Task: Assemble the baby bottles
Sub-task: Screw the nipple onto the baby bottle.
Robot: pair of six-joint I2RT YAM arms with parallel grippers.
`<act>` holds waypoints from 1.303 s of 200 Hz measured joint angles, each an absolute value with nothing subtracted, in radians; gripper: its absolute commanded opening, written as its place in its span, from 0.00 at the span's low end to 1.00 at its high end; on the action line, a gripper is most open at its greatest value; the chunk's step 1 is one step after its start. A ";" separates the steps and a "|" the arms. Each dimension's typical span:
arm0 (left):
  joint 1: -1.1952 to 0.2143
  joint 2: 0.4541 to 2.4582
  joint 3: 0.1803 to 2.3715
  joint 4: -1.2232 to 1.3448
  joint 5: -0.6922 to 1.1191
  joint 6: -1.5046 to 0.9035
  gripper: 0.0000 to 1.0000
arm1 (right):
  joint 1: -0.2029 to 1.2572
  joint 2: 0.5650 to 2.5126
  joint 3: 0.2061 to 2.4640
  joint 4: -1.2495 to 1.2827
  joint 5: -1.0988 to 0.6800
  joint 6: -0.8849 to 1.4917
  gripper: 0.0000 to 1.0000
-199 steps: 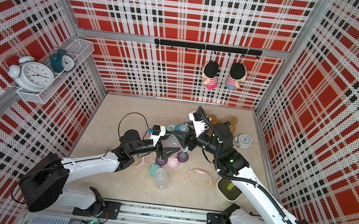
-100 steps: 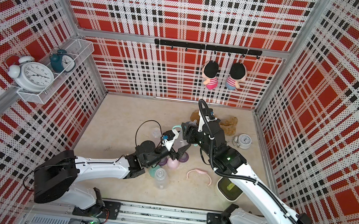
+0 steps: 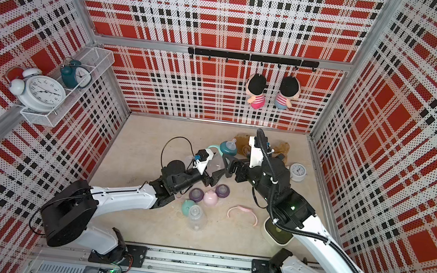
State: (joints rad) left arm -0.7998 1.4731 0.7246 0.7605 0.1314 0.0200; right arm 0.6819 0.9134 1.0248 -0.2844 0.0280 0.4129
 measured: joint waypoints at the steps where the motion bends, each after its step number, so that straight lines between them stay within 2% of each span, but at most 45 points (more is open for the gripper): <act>1: -0.798 1.472 0.725 0.760 0.136 0.019 0.00 | 0.681 0.912 1.024 -0.283 0.024 0.410 0.97; 49: -0.735 1.420 0.719 0.758 0.475 -0.020 0.00 | 0.645 0.860 0.933 -0.199 -0.192 0.276 0.91; 105: -0.720 1.401 0.679 0.760 0.677 -0.067 0.00 | 0.612 0.879 0.913 -0.134 -0.328 0.229 0.89; 166: -0.719 1.373 0.661 0.762 0.716 -0.083 0.00 | 0.588 0.943 0.909 -0.064 -0.418 0.234 0.87; 214: -0.713 1.370 0.661 0.761 0.719 -0.086 0.00 | 0.571 0.953 0.887 -0.014 -0.469 0.259 0.82; 260: -0.713 1.371 0.661 0.761 0.718 -0.094 0.00 | 0.570 0.954 0.883 0.006 -0.484 0.270 0.68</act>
